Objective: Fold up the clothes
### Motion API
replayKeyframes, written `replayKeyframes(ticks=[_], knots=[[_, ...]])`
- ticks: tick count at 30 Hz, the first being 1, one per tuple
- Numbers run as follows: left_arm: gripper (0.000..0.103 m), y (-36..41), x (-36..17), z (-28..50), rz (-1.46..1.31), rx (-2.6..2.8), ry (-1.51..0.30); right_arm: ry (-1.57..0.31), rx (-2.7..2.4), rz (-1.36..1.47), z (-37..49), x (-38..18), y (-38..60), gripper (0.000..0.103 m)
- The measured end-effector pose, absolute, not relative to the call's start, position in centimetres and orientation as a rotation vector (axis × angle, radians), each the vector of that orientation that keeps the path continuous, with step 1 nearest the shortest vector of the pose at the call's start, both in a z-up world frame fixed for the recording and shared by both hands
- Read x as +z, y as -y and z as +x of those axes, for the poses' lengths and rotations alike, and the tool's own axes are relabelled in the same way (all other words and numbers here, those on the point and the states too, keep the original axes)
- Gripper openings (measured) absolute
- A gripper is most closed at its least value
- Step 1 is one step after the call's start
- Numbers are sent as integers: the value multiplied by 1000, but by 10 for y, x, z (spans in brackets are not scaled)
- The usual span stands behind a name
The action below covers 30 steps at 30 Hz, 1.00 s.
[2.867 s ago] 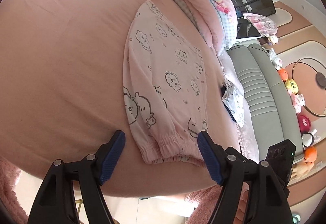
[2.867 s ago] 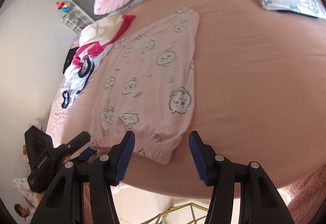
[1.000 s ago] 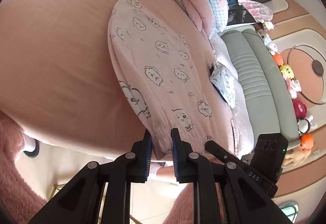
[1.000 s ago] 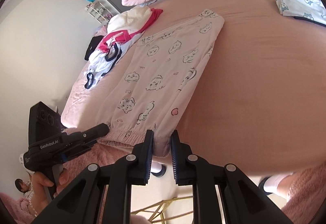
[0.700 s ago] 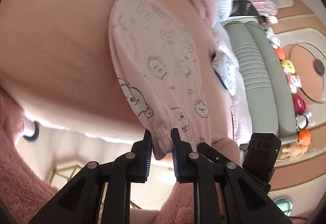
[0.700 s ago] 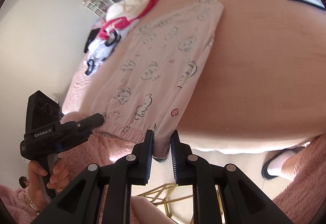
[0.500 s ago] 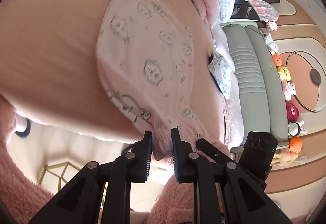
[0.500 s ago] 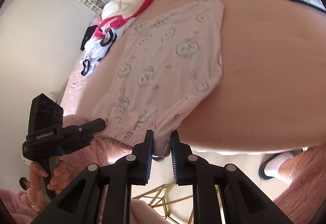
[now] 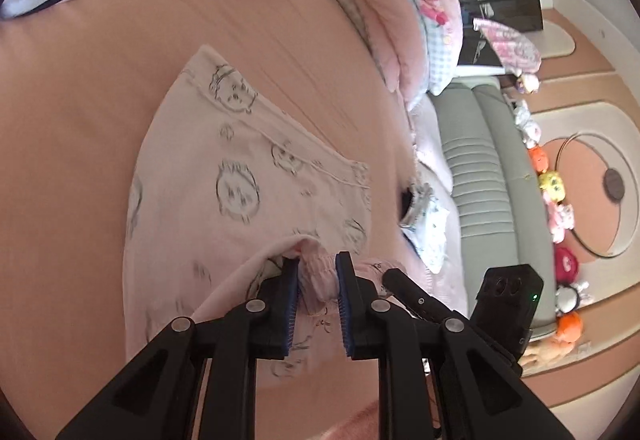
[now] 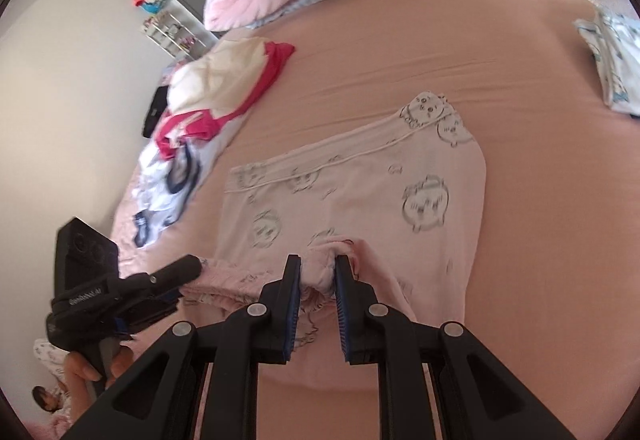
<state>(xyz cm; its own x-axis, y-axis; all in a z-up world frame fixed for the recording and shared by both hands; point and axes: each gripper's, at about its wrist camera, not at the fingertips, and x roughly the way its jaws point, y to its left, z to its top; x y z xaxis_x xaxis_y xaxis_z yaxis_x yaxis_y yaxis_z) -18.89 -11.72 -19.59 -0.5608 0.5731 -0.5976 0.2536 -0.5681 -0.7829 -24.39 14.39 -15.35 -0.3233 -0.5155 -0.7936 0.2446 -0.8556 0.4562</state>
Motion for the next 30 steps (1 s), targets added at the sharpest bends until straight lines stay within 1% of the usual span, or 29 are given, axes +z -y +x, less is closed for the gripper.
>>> replayKeyframes(ticks=[1, 2, 3, 4, 5, 7, 9, 10, 11, 14, 16, 19, 20, 21, 22, 24, 26, 30], knots=[[21, 117, -199, -197, -1414, 2247, 1284, 345, -2202, 1474, -250, -159, -143, 18], [23, 115, -197, -199, -1423, 2269, 1219, 344, -2200, 1491, -255, -163, -142, 18], [24, 113, -194, -199, -1419, 2290, 1151, 362, -2186, 1484, -257, -164, -145, 23], [31, 112, -188, -195, -1400, 2338, 1070, 367, -2198, 1468, -256, -162, -149, 27], [48, 110, -182, -191, -1376, 2389, 984, 350, -2230, 1442, -253, -159, -153, 33], [67, 108, -170, -181, -1328, 2498, 833, 295, -2314, 1370, -247, -147, -160, 37], [67, 114, -162, -169, -1243, 2581, 788, 242, -2378, 1308, -241, -139, -166, 45], [66, 115, -161, -165, -1214, 2604, 778, 215, -2402, 1286, -239, -136, -168, 46], [64, 113, -162, -165, -1228, 2604, 739, 179, -2402, 1280, -238, -137, -168, 47], [63, 105, -173, -170, -1305, 2603, 645, 10, -2354, 1364, -237, -157, -157, 47], [63, 103, -180, -169, -1324, 2582, 648, -80, -2337, 1399, -232, -170, -152, 47], [63, 93, -186, -168, -1365, 2576, 599, -130, -2313, 1424, -223, -184, -146, 47], [60, 89, -189, -167, -1389, 2564, 568, -124, -2302, 1435, -222, -187, -144, 47], [46, 85, -192, -166, -1415, 2550, 534, -110, -2279, 1448, -221, -191, -142, 45], [7, 80, -195, -165, -1443, 2542, 493, -109, -2276, 1445, -220, -192, -141, 42], [6, 70, -196, -163, -1456, 2529, 436, -110, -2274, 1436, -217, -192, -140, 20], [6, 67, -193, -163, -1444, 2543, 415, -107, -2277, 1426, -218, -189, -139, 9], [6, 70, -178, -164, -1379, 2597, 418, -130, -2321, 1365, -218, -173, -137, 7]])
